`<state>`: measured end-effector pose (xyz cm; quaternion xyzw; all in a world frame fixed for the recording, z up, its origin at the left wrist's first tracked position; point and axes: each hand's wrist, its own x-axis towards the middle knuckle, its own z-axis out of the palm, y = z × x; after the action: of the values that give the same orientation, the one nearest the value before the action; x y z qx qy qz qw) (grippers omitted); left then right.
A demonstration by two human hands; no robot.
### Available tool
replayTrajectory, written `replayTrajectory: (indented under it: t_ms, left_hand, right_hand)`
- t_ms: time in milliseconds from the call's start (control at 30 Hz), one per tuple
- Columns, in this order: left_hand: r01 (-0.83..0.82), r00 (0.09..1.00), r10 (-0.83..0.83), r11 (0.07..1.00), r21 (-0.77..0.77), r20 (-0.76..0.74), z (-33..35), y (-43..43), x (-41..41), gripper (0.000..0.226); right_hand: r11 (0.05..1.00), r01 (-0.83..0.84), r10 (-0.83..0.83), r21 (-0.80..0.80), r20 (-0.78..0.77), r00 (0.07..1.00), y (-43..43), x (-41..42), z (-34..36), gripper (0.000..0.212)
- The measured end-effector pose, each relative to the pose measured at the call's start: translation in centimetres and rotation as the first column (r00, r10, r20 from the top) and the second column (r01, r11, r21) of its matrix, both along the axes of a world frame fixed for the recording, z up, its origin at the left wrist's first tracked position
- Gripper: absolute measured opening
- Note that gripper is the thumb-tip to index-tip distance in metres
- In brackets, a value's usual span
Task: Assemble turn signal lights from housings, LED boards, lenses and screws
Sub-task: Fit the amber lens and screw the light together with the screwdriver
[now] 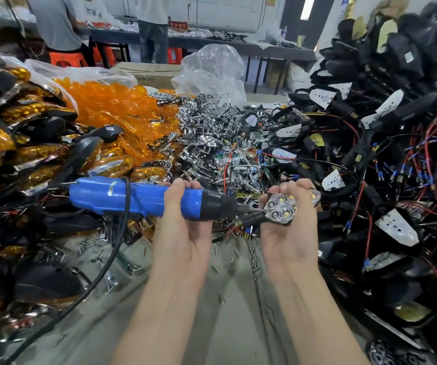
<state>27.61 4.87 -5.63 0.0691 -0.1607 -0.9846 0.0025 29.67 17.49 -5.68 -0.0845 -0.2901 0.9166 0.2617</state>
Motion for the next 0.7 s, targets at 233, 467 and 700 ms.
replayTrajectory:
  t_ms: [233,467,700]
  left_hand:
    - [-0.041,0.999,0.042,0.996,-0.076,0.011,0.7,-0.1,0.4,0.013]
    - [-0.133,0.990,0.117,0.966,-0.223,-0.083,1.5,-0.1,1.2,0.016]
    - [-0.264,0.956,0.209,0.917,-0.299,-0.204,2.4,0.9,2.0,0.026]
  right_hand:
    - [0.980,0.014,-0.026,0.200,0.058,0.998,0.4,0.5,0.5,0.024]
    - [0.950,0.042,-0.051,0.310,0.020,0.998,-0.2,0.7,0.5,0.037]
    - [0.890,0.131,-0.148,0.436,0.006,0.989,-1.2,0.5,0.0,0.022]
